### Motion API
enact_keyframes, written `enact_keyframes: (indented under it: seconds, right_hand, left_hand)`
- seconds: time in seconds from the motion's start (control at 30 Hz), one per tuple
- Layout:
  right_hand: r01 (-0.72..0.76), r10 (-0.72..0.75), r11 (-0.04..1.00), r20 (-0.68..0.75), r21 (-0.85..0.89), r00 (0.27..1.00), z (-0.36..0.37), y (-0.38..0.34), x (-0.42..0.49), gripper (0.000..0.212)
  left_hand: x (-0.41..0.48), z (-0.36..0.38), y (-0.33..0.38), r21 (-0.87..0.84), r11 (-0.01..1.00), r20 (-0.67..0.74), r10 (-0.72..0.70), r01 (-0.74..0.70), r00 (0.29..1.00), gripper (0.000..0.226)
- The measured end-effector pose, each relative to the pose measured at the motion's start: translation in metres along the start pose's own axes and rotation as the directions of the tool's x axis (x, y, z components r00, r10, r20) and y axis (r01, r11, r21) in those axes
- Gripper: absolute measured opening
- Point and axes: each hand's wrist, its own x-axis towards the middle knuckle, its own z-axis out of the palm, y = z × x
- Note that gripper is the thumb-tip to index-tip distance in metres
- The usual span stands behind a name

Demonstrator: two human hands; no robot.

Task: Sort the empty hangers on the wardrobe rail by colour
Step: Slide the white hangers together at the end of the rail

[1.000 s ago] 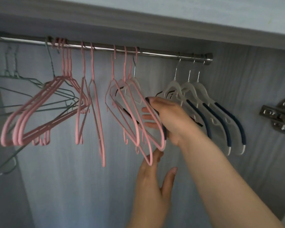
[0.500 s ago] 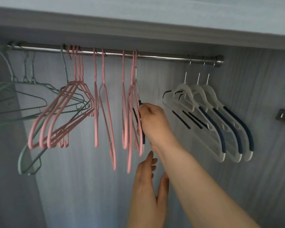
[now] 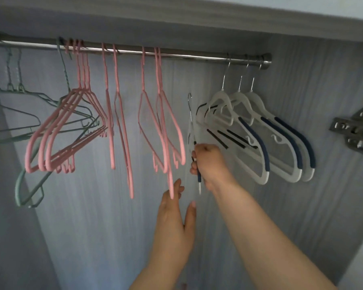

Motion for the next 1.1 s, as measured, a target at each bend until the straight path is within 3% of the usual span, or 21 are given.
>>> enact_keyframes:
  seconds: [0.13,0.2,0.27,0.3,0.4,0.67,0.77,0.87,0.93,0.97,1.03,1.1]
  right_hand:
    - [-0.100,0.108,0.993,0.138,-0.064,0.985,-0.026,0.052,-0.017,0.026]
    - [0.013,0.049,0.951,0.194,-0.309,0.980,-0.050,0.078,-0.024,0.024]
    - [0.182,-0.042,0.813,0.256,-0.553,0.966,-0.076,0.095,-0.031,0.024]
    - [0.221,-0.063,0.773,0.274,-0.594,0.960,-0.088,0.099,-0.035,0.025]
    - [0.201,-0.085,0.779,0.217,-0.594,0.972,-0.112,0.103,-0.043,0.029]
    - [0.185,-0.079,0.882,0.251,-0.434,0.965,-0.105,0.118,-0.034,0.028]
    - [0.185,-0.090,0.902,0.249,-0.390,0.964,-0.101,0.127,-0.029,0.033]
    - [0.230,-0.179,0.834,0.149,-0.501,0.973,-0.096,0.146,-0.021,0.029]
    - [0.271,-0.293,0.734,0.070,-0.623,0.954,-0.085,0.159,-0.022,0.009]
    - [0.237,-0.309,0.712,0.008,-0.661,0.951,-0.077,0.163,-0.025,0.010]
    - [0.168,-0.296,0.728,-0.084,-0.664,0.951,-0.058,0.167,-0.039,0.035]
    - [0.133,-0.195,0.842,-0.064,-0.523,0.979,-0.033,0.155,-0.060,0.047]
  left_hand:
    - [0.011,-0.007,-0.018,0.048,0.998,0.012,-0.044,0.044,0.999,0.048]
    - [0.019,-0.013,-0.036,0.097,0.986,0.049,-0.140,0.135,0.989,0.058]
    - [0.025,-0.022,-0.057,0.184,0.954,0.097,-0.256,0.235,0.962,0.070]
    - [0.027,-0.028,-0.068,0.235,0.932,0.113,-0.307,0.275,0.945,0.075]
    - [0.027,-0.047,-0.097,0.422,0.834,0.115,-0.437,0.354,0.892,0.075]
    - [0.018,-0.095,-0.128,0.525,0.760,-0.064,-0.413,0.383,0.908,0.052]
    - [0.010,-0.124,-0.126,0.532,0.802,0.012,-0.330,0.274,0.944,0.012]
    - [-0.003,-0.147,-0.103,0.497,0.824,0.188,-0.410,0.273,0.893,0.021]
    - [-0.014,-0.152,-0.083,0.426,0.855,0.224,-0.415,0.295,0.882,0.019]
    - [-0.021,-0.150,-0.073,0.403,0.868,0.223,-0.402,0.291,0.888,0.019]
    - [-0.032,-0.141,-0.059,0.442,0.862,0.196,-0.364,0.249,0.911,0.022]
    - [-0.043,-0.125,-0.048,0.498,0.839,0.184,-0.351,0.221,0.918,0.021]
